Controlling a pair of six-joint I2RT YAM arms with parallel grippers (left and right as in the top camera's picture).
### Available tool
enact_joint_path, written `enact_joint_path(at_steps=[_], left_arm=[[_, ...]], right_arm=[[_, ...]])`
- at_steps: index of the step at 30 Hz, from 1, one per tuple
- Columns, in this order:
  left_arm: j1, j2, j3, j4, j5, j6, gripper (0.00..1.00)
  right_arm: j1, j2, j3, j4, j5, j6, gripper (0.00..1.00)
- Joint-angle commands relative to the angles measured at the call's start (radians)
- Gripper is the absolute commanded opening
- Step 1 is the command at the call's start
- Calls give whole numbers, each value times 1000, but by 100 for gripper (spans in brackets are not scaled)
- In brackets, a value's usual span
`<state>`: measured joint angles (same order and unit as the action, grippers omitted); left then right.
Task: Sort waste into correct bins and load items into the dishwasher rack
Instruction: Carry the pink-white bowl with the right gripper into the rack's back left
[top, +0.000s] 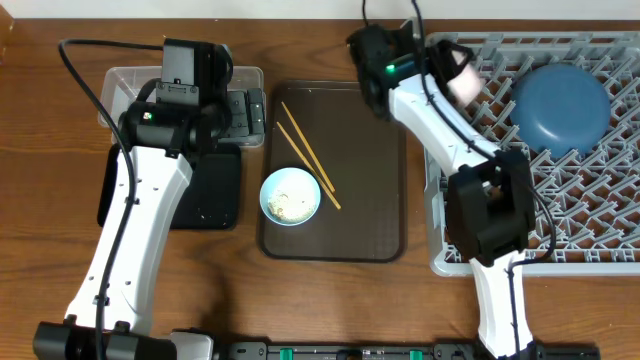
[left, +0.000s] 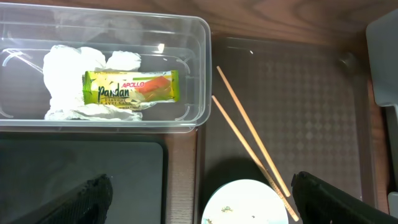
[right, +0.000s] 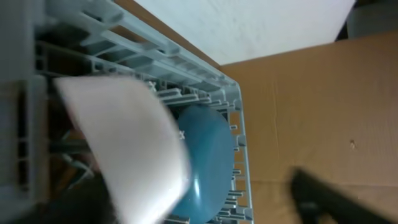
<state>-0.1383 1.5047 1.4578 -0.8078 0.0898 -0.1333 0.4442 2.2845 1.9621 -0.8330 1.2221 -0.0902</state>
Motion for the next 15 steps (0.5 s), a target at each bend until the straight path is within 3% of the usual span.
enact_joint_path(at_steps=[1, 5, 9, 15], left_arm=[[4, 5, 19, -3, -16, 2, 95], [4, 4, 19, -3, -16, 2, 95], [4, 5, 19, -3, -16, 2, 95], [4, 5, 19, -3, -16, 2, 95]], right_arm=[[4, 14, 6, 3, 6, 7, 99], [4, -15, 18, 1, -59, 41, 99], [2, -101, 18, -6, -255, 77, 99], [2, -246, 18, -80, -781, 120, 99]])
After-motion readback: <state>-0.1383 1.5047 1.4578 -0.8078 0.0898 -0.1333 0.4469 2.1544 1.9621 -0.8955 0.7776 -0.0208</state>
